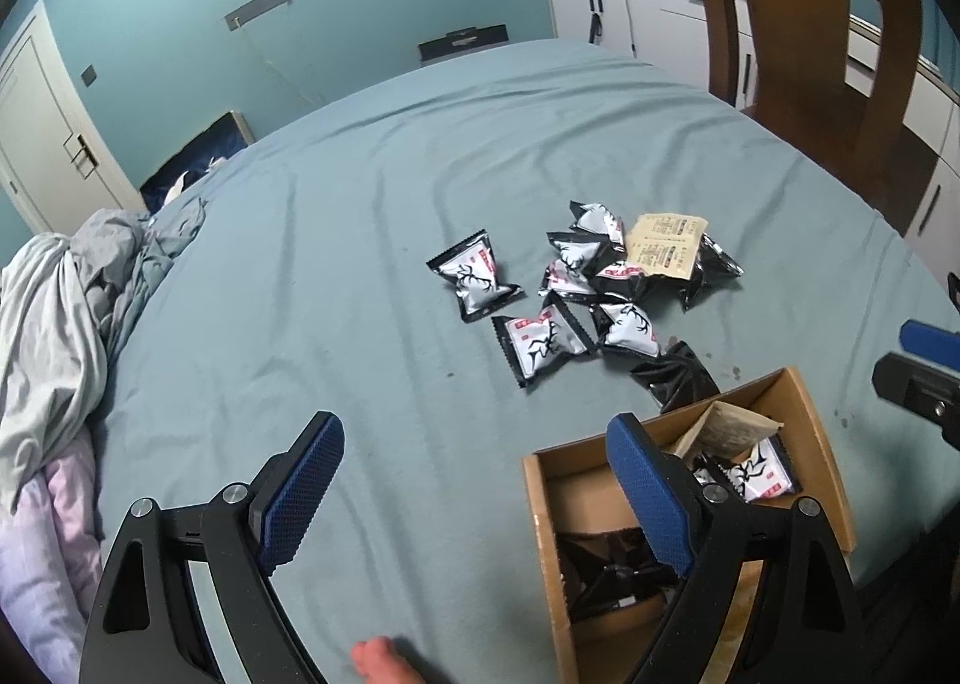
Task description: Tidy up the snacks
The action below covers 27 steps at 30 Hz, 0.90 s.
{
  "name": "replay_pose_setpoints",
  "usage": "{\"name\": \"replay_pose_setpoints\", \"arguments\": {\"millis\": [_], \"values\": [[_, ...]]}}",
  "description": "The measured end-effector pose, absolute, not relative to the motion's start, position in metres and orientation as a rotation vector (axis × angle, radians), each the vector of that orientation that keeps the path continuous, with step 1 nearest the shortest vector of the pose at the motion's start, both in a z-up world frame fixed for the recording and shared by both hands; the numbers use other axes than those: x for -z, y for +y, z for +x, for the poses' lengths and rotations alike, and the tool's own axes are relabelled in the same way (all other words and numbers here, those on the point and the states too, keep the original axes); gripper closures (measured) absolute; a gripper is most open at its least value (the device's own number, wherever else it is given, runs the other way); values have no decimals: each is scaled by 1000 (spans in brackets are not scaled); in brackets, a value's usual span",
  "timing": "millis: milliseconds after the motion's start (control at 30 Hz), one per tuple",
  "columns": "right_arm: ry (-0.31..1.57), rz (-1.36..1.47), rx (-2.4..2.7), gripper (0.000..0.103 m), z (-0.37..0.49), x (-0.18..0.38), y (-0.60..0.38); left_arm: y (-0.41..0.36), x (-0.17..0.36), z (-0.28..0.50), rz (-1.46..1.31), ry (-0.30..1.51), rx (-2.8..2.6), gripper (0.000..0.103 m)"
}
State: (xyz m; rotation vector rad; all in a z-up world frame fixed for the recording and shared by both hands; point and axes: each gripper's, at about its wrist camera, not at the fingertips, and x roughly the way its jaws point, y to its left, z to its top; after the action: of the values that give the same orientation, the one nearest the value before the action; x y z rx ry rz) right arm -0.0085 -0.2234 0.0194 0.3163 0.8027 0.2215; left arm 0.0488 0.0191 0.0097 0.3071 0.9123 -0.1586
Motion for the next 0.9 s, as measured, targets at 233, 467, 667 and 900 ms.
{"name": "replay_pose_setpoints", "arguments": {"millis": [233,467,667,900], "values": [[767,44,20,28,-17,-27,-197,20,-10,49,310,911,155,12],[767,-46,160,28,-15,-23,-182,18,-9,48,315,910,154,12],[816,-7,214,28,-6,-20,-185,18,-9,48,314,911,152,12],[854,10,78,28,-5,-22,-173,18,-9,48,317,909,153,12]]}}
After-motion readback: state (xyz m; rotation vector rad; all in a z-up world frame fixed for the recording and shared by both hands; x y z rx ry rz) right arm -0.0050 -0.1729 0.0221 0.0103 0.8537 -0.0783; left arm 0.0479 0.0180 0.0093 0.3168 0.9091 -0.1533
